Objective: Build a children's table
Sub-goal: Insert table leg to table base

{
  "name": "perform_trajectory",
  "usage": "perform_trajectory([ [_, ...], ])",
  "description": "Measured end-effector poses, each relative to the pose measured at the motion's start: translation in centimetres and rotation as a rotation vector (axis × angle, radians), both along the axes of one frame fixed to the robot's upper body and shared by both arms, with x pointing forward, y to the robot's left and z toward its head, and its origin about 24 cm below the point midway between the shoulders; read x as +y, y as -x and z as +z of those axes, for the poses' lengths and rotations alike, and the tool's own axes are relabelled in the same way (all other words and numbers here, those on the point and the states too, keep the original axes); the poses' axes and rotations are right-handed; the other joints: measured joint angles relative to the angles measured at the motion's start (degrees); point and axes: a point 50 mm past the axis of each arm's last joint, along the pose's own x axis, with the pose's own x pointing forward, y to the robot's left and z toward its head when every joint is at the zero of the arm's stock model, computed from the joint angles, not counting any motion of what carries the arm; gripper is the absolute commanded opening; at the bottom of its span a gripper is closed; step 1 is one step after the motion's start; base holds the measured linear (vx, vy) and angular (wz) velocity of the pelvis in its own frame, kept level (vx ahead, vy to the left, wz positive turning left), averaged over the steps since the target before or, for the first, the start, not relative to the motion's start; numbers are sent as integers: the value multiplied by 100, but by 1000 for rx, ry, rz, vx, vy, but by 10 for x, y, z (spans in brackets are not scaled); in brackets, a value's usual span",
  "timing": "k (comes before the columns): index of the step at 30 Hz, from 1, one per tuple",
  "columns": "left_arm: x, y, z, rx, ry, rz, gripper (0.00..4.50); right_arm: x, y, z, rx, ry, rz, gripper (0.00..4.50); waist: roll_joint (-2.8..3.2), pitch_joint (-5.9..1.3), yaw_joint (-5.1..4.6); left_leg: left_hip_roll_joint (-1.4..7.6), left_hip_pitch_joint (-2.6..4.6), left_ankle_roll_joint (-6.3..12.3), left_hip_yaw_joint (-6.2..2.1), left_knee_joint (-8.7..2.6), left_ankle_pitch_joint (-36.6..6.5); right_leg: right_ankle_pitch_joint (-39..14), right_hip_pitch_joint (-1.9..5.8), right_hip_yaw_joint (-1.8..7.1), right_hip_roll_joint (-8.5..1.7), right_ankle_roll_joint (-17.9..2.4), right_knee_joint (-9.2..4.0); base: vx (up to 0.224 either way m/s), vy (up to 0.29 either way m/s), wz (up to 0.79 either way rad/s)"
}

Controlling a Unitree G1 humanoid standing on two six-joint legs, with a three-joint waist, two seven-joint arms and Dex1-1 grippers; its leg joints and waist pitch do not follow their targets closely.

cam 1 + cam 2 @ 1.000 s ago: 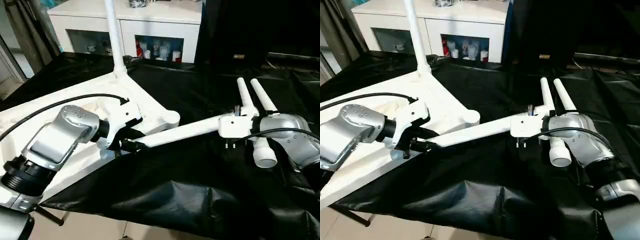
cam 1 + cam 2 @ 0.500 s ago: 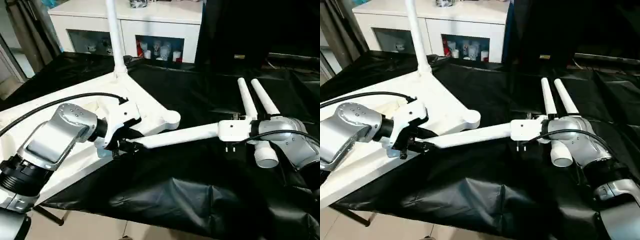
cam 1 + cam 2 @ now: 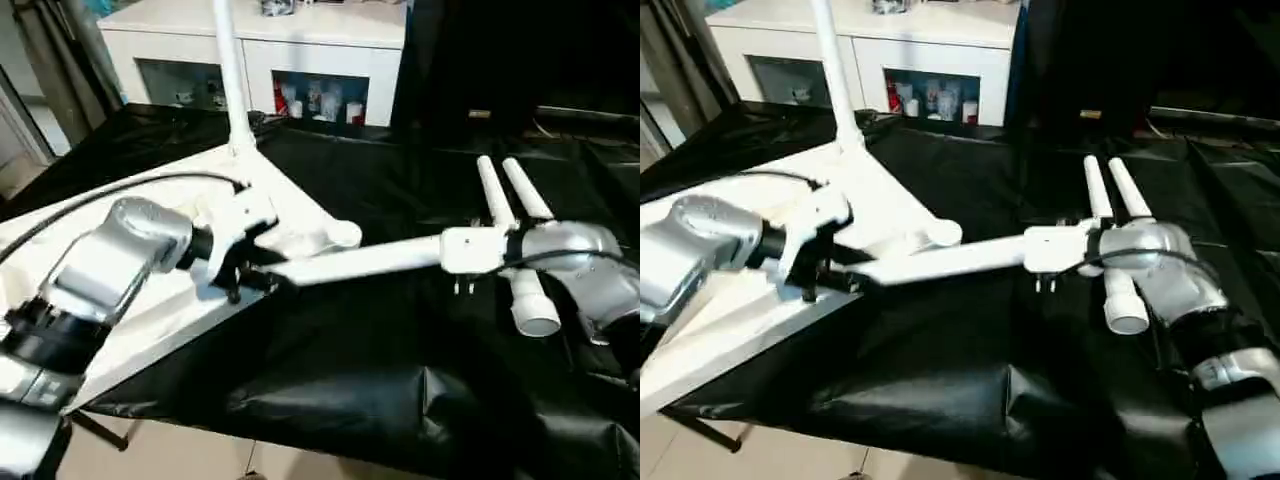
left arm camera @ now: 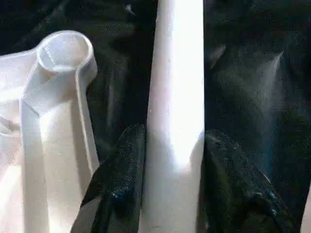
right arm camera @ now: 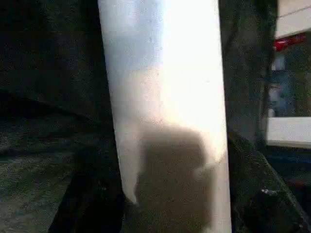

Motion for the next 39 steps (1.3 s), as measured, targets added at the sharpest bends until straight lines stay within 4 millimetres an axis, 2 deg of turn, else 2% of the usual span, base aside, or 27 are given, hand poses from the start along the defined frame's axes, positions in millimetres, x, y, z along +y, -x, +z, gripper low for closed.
perform_trajectory([
  [1,0,-4,4,-11,67,14,154,-4,0,1,-3,-8,-19,204,-1,0,11,0,-2,0,-2,2,0,0,0,-2,0,0,0,0,0,0],
  [2,3,-15,22,-115,202,104,154,-6,1,-5,28,-38,-36,204,-24,3,15,8,-14,-1,-15,13,1,0,0,-16,4,0,3,0,0,0],
  [4,16,-27,61,-285,303,210,154,5,5,-19,73,-94,-16,196,-33,4,-13,29,-46,2,-28,39,-2,7,-12,-29,23,-12,4,0,0,0],
  [5,20,-33,84,-398,387,264,154,8,8,-29,105,-107,-15,196,-3,7,-14,22,-52,5,-22,44,-4,10,-17,-24,15,-13,4,0,0,0],
  [6,23,-36,97,-463,437,296,154,9,10,-33,121,-115,-19,192,23,4,-11,16,-54,11,-15,45,-7,12,-21,-18,7,-12,4,0,0,0],
  [8,29,-40,109,-532,508,363,154,7,10,-36,132,-124,-35,190,51,0,-4,8,-51,25,-3,52,-15,12,-19,-9,-2,-12,6,0,0,0],
  [13,38,-48,87,-474,513,441,154,3,10,-37,137,-142,-55,190,33,10,12,12,-70,26,-5,73,-15,13,-39,-9,-1,-11,21,0,0,0],
  [16,41,-51,86,-495,530,490,154,5,10,-36,140,-193,-64,190,32,10,20,12,-105,29,-5,91,-16,14,-79,-5,-3,-11,47,0,0,0],
  [18,52,-58,86,-516,532,595,154,6,8,-35,153,-292,-107,190,31,12,22,13,-109,32,-5,98,-14,13,-90,-5,-3,-11,66,0,0,0],
  [21,77,-67,87,-553,521,813,182,8,7,-38,212,-470,-181,190,28,13,16,17,-106,37,-6,101,-8,13,-91,-6,-2,-11,77,0,0,0],
  [25,107,-69,83,-590,483,1004,216,7,9,-45,284,-595,-240,190,25,15,10,16,-104,37,-4,101,-8,14,-90,-4,-3,-11,77,0,0,0],
  [29,113,-69,78,-565,501,1053,237,12,8,-44,322,-699,-263,190,11,24,56,16,-106,37,-5,102,-8,13,-90,-4,-4,-11,76,0,0,0],
  [31,107,-70,74,-511,532,1022,261,23,5,-38,371,-857,-270,190,10,25,104,16,-106,37,-3,102,-8,14,-92,-3,-5,-11,77,0,0,0],
  [34,80,-65,57,-371,564,836,275,43,2,-21,484,-1114,-234,190,10,25,196,17,-107,37,0,102,-9,13,-95,-3,-8,-11,78,0,0,0],
  [37,48,-55,37,-197,597,653,306,57,0,0,606,-1269,-151,190,7,24,255,18,-113,37,0,105,-8,13,-99,-5,-9,-11,82,0,0,0],
  [39,32,-48,35,-100,657,570,318,61,1,8,707,-1339,-95,189,-2,23,310,19,-120,36,0,111,-8,14,-103,-6,-8,-11,85,0,0,0],
])
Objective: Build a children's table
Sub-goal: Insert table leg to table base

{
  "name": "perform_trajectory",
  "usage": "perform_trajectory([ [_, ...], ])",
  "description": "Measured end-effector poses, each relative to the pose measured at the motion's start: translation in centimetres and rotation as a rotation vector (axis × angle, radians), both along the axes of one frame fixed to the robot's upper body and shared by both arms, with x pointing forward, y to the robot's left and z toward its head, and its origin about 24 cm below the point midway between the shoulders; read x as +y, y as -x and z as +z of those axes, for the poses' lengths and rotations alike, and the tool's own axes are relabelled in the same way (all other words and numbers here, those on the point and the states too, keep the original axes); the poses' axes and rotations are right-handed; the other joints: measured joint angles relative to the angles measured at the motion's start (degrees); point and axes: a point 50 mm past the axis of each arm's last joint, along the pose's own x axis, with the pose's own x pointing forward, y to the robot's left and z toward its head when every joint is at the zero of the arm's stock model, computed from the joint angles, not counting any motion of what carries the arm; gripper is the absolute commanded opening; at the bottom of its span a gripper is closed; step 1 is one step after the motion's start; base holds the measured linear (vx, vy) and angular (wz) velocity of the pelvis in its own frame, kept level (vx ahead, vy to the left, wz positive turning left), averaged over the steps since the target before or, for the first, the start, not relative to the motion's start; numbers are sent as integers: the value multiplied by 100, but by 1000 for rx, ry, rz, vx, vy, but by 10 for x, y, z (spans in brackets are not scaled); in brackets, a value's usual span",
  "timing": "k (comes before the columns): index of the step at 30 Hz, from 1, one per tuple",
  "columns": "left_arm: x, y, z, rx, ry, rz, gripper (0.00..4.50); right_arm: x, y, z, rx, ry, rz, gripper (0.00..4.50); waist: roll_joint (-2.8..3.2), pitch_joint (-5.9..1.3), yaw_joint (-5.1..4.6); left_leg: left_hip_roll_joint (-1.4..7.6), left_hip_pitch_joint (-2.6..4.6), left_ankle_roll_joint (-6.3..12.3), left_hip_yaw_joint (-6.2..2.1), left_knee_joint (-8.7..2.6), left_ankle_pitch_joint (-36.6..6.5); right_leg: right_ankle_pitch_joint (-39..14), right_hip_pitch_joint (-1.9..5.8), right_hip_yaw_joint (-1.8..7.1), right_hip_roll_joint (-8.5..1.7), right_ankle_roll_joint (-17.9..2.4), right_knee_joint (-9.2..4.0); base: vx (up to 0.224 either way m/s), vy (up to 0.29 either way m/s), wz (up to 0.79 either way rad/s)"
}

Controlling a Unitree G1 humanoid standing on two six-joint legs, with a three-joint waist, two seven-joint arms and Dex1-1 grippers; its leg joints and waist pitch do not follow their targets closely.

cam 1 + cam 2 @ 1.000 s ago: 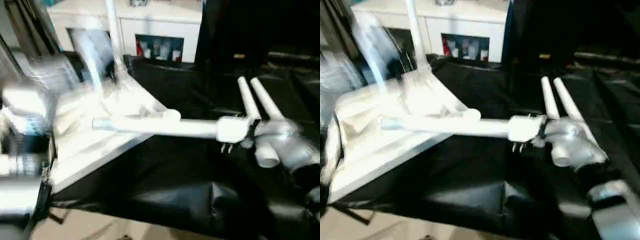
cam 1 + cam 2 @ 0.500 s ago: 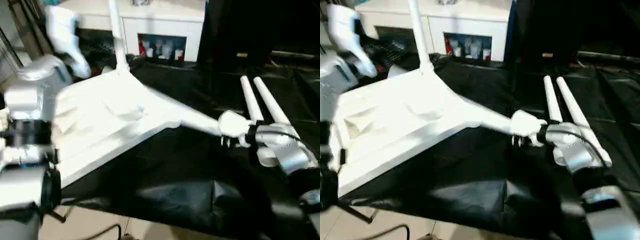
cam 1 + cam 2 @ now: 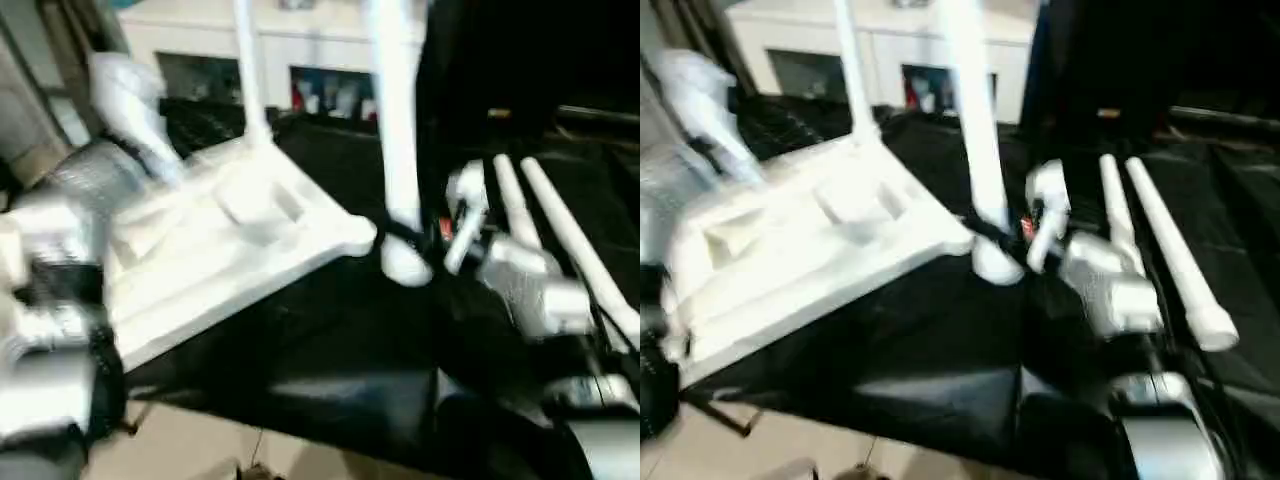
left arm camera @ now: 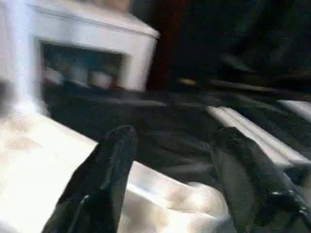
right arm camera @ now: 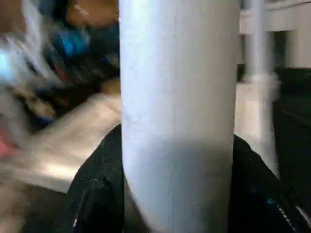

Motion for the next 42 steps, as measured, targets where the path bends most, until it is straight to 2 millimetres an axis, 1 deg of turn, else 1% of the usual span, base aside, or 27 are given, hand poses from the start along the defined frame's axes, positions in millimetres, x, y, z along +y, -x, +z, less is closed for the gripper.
perform_trajectory([
  [1,-6,3,3,4,31,-42,318,1,1,1,28,-32,27,189,-4,-2,19,0,-6,0,0,2,0,0,-2,-1,0,0,0,0,0,0],
  [3,-22,10,12,-4,128,-140,336,2,6,-2,112,-96,114,189,-11,-6,51,0,-12,0,0,7,0,0,-2,-1,-3,-1,0,0,0,0],
  [4,-31,13,15,-1,175,-188,336,3,9,-4,151,-120,155,189,-14,-7,67,0,-16,0,1,11,0,0,-2,-3,-6,-1,0,0,0,0],
  [5,-41,17,16,6,220,-241,347,4,11,-5,185,-131,195,189,-14,-7,76,-1,-21,1,1,19,-1,1,-3,-3,-7,-2,0,0,0,0],
  [7,-51,19,16,30,265,-290,361,4,15,-6,209,-143,237,189,-19,-4,72,-1,-21,1,2,22,0,6,-3,-2,-7,-4,1,0,0,0],
  [8,-55,21,16,44,285,-312,374,3,17,-5,220,-142,252,189,-31,0,71,0,-21,0,1,22,1,8,-3,-2,-7,0,1,0,0,0],
  [10,-58,24,17,54,313,-341,381,1,22,-6,237,-149,275,189,-49,2,67,2,-20,-4,0,21,4,11,-3,-4,-6,4,1,0,0,0],
  [11,-61,26,19,60,351,-368,398,0,25,-5,251,-155,293,189,-53,4,60,2,-20,-5,1,21,4,13,-3,-3,-6,8,0,0,0,0],
  [12,-65,29,21,67,380,-393,398,0,27,-4,260,-158,306,189,-54,4,56,2,-20,-5,1,21,4,14,-3,-2,-6,10,-1,0,0,0],
  [14,-75,33,22,83,409,-445,416,3,30,1,257,-161,345,189,-57,5,48,2,-20,-7,1,21,5,16,-3,-2,-6,11,-1,0,0,0],
  [17,-84,36,20,120,411,-471,428,6,34,5,259,-153,396,189,-58,4,43,2,-18,-16,0,18,11,20,-3,-2,-6,18,-1,0,0,0],
  [19,-88,36,18,137,407,-472,446,5,35,7,259,-143,413,189,-57,4,43,2,-18,-17,-1,17,15,23,-3,-2,-6,23,-2,0,0,0],
  [24,-98,38,13,182,416,-481,450,9,44,6,269,-110,459,189,-57,4,43,2,-19,-19,-1,17,17,29,-3,-2,-6,31,-5,0,0,0],
  [29,-106,41,14,197,455,-515,450,13,42,3,261,-83,441,189,-57,4,41,1,-18,-21,-2,16,21,36,-2,-1,-6,34,-6,0,0,0],
  [31,-106,41,16,183,448,-499,450,16,37,1,225,-36,373,189,-57,4,17,2,-18,-26,-3,13,25,40,-3,-1,-6,38,-6,0,0,0],
  [35,-106,31,13,168,403,-329,450,24,22,3,146,106,218,189,-56,3,3,2,-15,-32,-3,-2,46,50,-3,-2,-6,40,-11,0,0,0],
  [37,-102,26,11,163,374,-238,421,25,19,1,139,141,166,189,-56,3,11,1,-15,-31,-3,-4,49,50,-2,-2,-6,41,-11,0,0,0],
  [38,-99,23,10,167,377,-177,414,27,17,0,138,163,131,189,-56,3,7,1,-15,-30,-3,-4,50,52,-2,-2,-5,43,-12,0,0,0],
  [40,-97,19,9,177,390,-114,411,33,15,-1,140,183,101,189,-56,3,4,1,-17,-30,-3,-4,50,53,-2,-2,-5,45,-14,0,0,0],
  [42,-95,16,7,177,369,-49,386,40,12,-1,132,212,64,189,-59,5,2,0,-18,-30,-3,-4,50,54,-2,-2,-5,46,-15,0,0,0],
])
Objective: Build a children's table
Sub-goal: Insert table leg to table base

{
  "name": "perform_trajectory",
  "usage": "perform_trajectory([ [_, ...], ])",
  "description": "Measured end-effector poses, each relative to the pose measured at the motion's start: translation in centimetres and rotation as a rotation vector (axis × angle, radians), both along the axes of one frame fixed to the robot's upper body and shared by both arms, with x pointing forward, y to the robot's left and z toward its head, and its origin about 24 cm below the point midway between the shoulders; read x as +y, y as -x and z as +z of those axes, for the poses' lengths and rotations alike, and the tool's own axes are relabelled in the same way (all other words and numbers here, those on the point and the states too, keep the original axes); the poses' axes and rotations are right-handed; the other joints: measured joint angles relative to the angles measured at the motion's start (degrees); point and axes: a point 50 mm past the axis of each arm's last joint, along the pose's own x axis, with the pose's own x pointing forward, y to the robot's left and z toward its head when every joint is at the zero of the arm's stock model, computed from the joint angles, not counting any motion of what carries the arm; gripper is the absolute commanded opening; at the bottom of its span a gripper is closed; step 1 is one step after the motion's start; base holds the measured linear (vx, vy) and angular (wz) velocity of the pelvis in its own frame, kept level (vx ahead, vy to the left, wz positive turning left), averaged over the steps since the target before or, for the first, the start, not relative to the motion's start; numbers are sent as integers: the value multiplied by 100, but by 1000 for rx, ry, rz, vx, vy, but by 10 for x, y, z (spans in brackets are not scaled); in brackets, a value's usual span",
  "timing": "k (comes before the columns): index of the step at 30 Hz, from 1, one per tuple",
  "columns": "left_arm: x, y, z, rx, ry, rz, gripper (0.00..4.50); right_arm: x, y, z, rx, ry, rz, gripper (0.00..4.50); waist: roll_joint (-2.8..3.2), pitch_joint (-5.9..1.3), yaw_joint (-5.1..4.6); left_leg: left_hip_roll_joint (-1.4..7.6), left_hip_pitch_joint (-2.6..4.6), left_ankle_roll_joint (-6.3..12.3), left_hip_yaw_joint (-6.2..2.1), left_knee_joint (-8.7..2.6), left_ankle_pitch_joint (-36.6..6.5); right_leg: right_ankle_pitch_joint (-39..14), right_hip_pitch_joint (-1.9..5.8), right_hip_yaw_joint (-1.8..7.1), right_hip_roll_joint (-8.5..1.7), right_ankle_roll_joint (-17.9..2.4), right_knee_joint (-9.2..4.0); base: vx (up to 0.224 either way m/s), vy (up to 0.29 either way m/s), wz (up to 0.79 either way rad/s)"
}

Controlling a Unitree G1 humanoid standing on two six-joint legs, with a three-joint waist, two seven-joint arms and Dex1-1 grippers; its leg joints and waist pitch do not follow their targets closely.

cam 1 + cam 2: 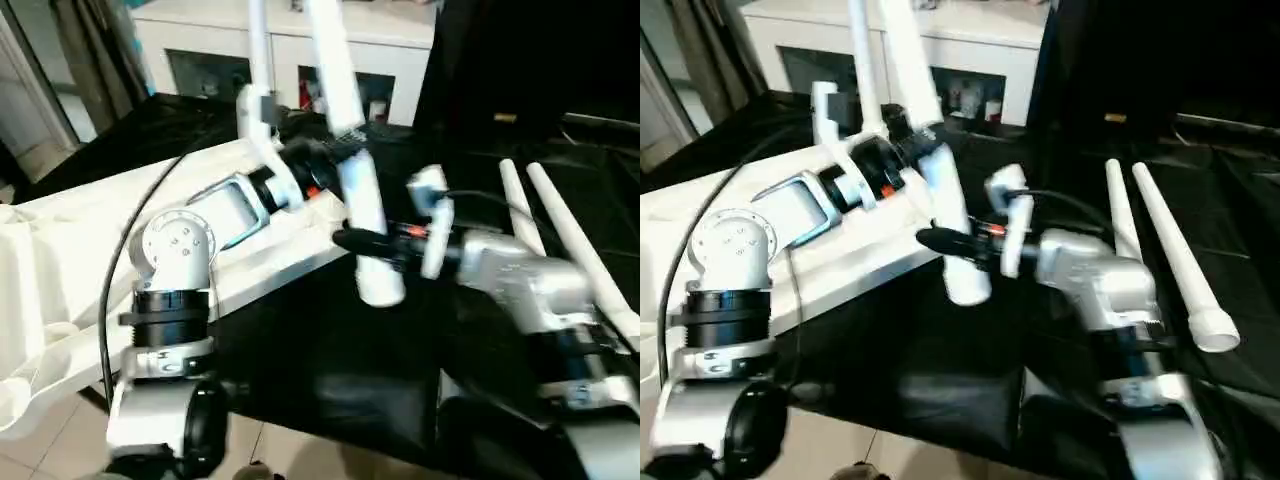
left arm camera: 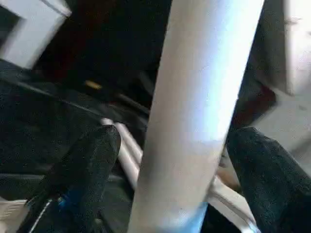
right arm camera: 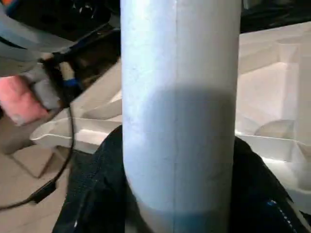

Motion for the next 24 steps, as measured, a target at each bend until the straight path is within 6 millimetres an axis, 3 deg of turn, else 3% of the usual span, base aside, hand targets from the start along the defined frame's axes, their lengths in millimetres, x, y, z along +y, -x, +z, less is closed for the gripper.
perform_trajectory([
  [8,7,-8,-4,18,-44,158,326,23,-4,-3,-44,88,-76,189,-22,14,-5,0,0,-1,0,-2,0,1,0,1,0,2,-3,0,0,0],
  [16,8,-10,-3,-32,-123,215,244,29,-6,-6,-54,132,-135,189,-35,22,-16,-1,0,-8,0,-2,2,9,0,3,0,16,-7,0,0,0],
  [22,8,-11,-3,-39,-132,217,214,30,-7,-6,-82,163,-165,189,-34,23,-59,-1,0,-37,0,-2,-13,12,0,3,0,18,-7,0,0,0],
  [23,8,-11,-2,-44,-132,212,195,31,-7,-6,-83,162,-164,245,-34,23,-70,-1,0,-38,0,-2,-13,12,0,4,0,18,-6,0,0,0],
  [24,10,-10,-2,-51,-134,203,195,31,-7,-6,-83,157,-162,245,-33,23,-86,-1,0,-38,0,-2,-13,12,0,3,0,18,-6,0,0,0],
])
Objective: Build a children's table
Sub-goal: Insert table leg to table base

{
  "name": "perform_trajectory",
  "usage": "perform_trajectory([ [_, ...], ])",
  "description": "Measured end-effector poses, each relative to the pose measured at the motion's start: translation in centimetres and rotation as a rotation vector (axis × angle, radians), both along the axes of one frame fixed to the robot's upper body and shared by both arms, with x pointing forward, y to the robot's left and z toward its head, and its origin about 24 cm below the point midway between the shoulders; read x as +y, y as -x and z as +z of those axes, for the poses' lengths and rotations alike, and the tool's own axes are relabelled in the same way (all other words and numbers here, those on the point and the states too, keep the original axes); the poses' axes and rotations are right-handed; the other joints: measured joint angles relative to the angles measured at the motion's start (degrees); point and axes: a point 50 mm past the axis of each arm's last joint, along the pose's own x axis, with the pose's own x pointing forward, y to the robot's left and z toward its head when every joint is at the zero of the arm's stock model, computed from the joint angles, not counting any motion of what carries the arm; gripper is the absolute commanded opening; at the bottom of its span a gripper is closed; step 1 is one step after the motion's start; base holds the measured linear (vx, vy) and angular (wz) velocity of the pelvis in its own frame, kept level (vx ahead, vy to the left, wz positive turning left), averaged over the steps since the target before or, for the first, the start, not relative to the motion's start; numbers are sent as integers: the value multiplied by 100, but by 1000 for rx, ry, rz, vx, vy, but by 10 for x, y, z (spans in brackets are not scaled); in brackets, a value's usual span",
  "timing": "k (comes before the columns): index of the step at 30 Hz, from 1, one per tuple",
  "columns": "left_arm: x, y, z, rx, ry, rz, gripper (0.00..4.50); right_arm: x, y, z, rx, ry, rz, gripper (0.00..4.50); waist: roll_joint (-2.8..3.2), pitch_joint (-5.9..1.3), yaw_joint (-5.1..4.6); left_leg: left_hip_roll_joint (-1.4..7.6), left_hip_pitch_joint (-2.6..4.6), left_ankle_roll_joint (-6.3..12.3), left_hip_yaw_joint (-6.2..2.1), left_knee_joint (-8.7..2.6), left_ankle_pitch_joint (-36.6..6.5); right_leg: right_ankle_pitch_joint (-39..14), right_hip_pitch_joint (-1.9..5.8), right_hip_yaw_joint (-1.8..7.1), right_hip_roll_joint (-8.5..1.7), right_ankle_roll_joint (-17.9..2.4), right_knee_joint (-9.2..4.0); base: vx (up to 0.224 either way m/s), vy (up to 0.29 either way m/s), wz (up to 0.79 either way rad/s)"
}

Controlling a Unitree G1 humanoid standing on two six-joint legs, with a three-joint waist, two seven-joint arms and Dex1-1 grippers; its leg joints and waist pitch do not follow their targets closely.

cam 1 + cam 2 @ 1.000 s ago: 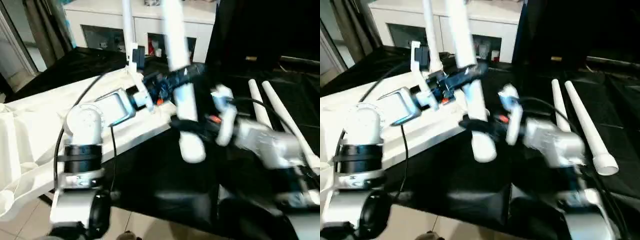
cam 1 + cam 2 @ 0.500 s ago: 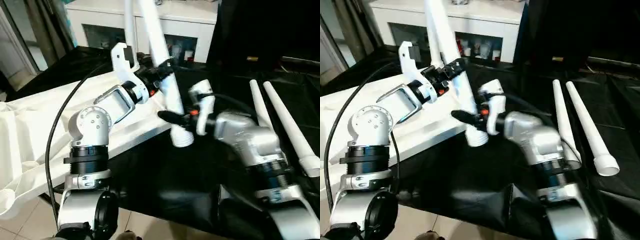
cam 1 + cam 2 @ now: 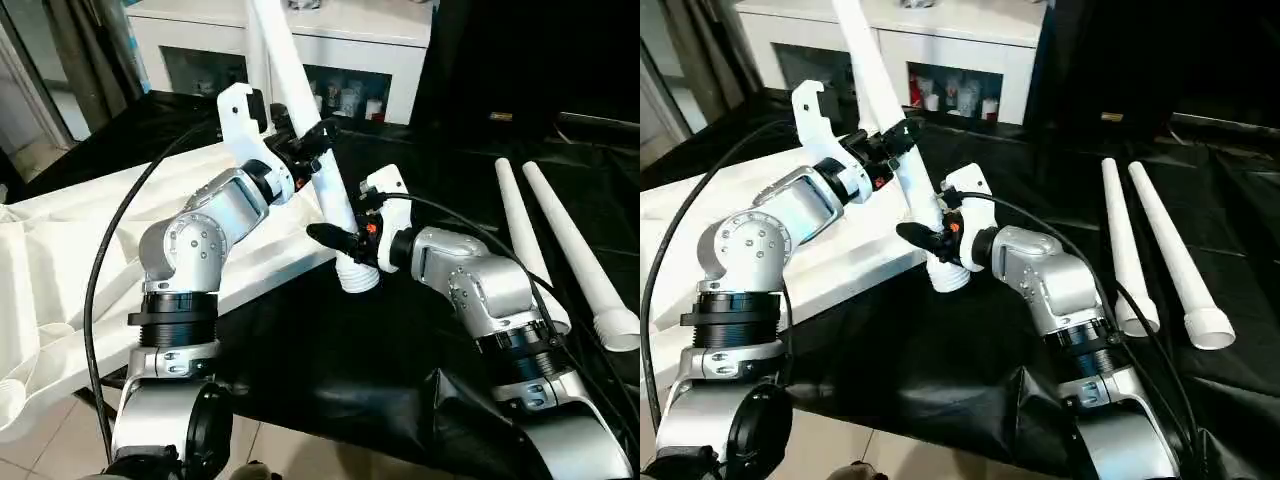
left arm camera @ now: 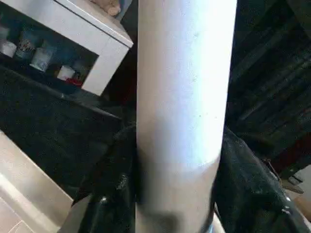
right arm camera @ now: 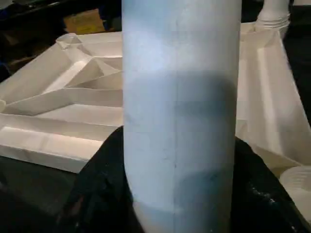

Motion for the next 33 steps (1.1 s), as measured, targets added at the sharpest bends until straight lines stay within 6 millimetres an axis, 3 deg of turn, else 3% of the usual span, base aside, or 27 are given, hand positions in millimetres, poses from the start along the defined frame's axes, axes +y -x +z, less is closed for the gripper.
perform_trajectory([
  [4,2,4,3,-36,19,-124,178,-3,3,12,-14,-80,60,276,1,1,-33,-1,0,0,0,-2,-1,0,0,0,0,0,-3,0,0,0],
  [10,3,19,12,-80,113,-400,178,-23,21,23,44,-154,312,332,1,1,-25,-2,0,4,1,-2,-2,1,2,0,0,-1,-7,0,0,0],
  [17,11,31,22,-151,188,-597,178,-31,37,22,148,-222,482,335,2,1,-46,0,11,5,1,-2,5,7,3,2,0,-12,4,0,0,0],
  [18,12,32,24,-165,194,-612,178,-31,38,23,149,-223,501,309,2,1,-40,0,12,5,1,-2,6,8,4,2,0,-13,4,0,0,0],
  [22,14,37,29,-192,223,-671,178,-33,46,25,202,-231,587,289,1,1,-20,-1,12,5,1,-2,6,8,7,2,0,-14,2,0,0,0],
  [23,13,39,30,-193,227,-685,178,-32,48,24,218,-237,606,264,1,1,-17,-1,12,5,1,-2,6,8,7,2,0,-14,2,0,0,0],
  [33,12,41,32,-211,225,-693,178,-28,51,24,217,-237,632,200,1,0,-19,-1,12,5,1,-2,8,8,7,2,0,-14,3,0,0,0],
])
